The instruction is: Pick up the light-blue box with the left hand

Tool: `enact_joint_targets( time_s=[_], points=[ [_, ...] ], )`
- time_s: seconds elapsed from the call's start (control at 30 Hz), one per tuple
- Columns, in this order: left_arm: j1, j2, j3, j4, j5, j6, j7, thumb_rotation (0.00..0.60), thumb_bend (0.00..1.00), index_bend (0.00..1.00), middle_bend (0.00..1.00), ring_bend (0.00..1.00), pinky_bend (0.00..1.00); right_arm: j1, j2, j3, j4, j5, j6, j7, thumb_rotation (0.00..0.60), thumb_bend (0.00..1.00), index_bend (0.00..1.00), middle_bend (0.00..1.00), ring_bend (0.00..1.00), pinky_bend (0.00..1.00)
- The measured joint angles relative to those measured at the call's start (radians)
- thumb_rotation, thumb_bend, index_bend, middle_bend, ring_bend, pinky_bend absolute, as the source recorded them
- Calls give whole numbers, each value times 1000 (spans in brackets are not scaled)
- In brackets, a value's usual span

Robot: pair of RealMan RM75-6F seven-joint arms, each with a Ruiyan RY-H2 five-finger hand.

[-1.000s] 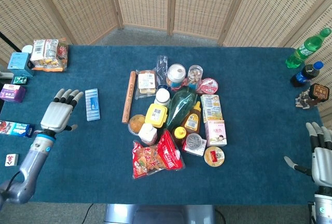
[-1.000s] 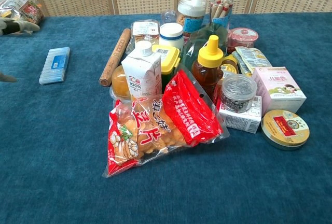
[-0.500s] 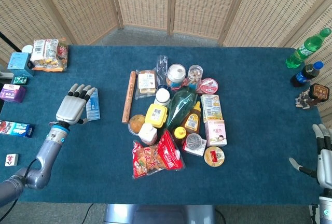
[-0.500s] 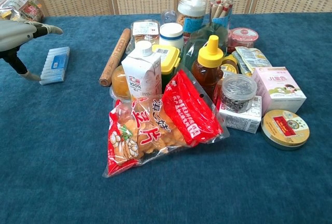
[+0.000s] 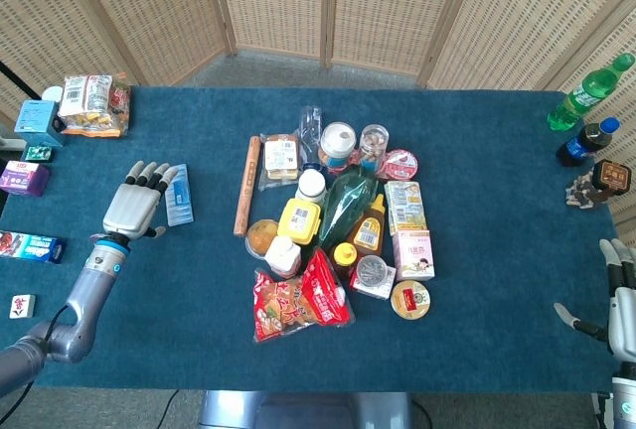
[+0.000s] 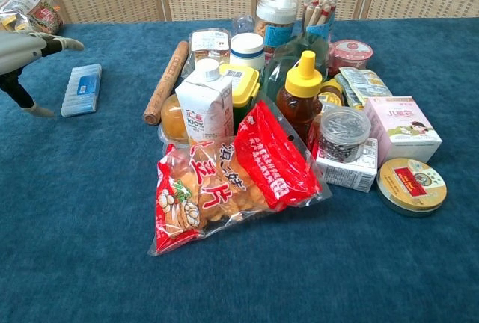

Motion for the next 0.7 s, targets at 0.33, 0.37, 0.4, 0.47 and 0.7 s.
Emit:
enact_joint_targets(
  time_s=[0.33,0.37,0.4,0.47,0.7],
  points=[
    [4,16,6,7,-9,0,-12,600,178,5,0,0,0,6,-7,4,-5,3,-9,-10,519,0,0,0,0,0],
    [2,14,6,11,-9,-1,-12,600,179,5,0,0,0,6,-8,4,-5,4,-10,-11,517,0,0,0,0,0],
    [-2,9,5,19,-11,-5,-11,600,180,5,0,0,0,5,-8,4,-5,5,-9,-11,516,0,0,0,0,0],
    [-6,3,5,26,-12,-8,-11,600,179,5,0,0,0,2,-8,5,-5,8,-7,-12,516,0,0,0,0,0],
    [-37,-34,-1,76,-15,-32,-3,600,179,7,0,0,0,-9,-4,5,-4,17,-1,-4,512,0,0,0,0,0]
  ],
)
